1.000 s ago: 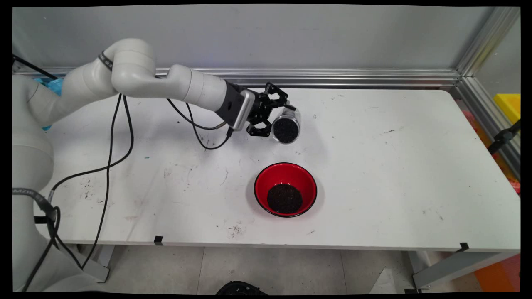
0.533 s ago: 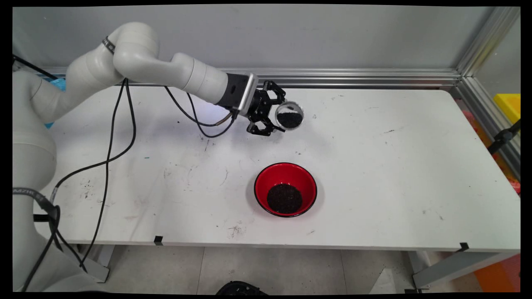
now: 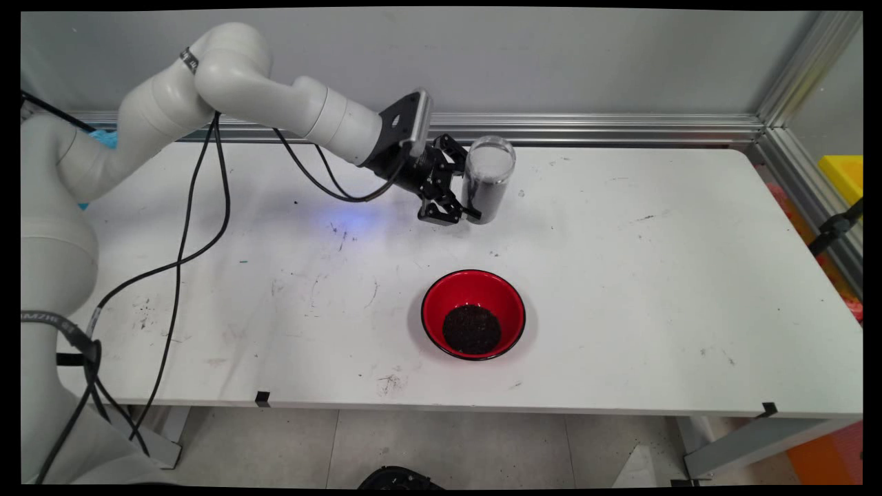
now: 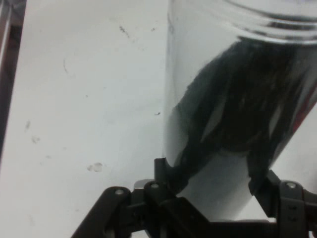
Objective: Pour the black seasoning powder in the red bowl, then place the picked object on the table
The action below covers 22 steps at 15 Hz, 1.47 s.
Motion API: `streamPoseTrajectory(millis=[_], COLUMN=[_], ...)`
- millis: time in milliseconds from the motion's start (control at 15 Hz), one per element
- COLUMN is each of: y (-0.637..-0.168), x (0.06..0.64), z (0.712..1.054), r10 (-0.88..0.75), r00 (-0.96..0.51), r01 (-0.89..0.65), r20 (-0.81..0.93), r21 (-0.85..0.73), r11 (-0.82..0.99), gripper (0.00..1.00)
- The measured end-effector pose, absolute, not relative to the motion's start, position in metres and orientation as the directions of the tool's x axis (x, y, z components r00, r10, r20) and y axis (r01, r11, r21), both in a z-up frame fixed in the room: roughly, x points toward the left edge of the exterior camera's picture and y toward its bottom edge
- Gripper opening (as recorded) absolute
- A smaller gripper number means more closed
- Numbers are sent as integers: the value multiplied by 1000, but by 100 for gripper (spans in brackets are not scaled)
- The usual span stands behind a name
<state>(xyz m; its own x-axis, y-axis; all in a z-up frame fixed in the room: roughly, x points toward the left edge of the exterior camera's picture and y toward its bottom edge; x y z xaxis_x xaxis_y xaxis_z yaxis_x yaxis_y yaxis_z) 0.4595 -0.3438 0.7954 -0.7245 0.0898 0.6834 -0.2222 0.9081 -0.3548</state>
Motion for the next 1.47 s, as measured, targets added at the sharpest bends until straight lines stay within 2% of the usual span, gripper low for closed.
streamPoseTrajectory(millis=[733,1467], y=[-355,-362], x=[467,469], z=[775,743], r10=[-213,-261], r00=[-588,-518], r01=[-415,-459], r20=[780,814], r21=[-65,-7], r11=[908,888], gripper=[0,0])
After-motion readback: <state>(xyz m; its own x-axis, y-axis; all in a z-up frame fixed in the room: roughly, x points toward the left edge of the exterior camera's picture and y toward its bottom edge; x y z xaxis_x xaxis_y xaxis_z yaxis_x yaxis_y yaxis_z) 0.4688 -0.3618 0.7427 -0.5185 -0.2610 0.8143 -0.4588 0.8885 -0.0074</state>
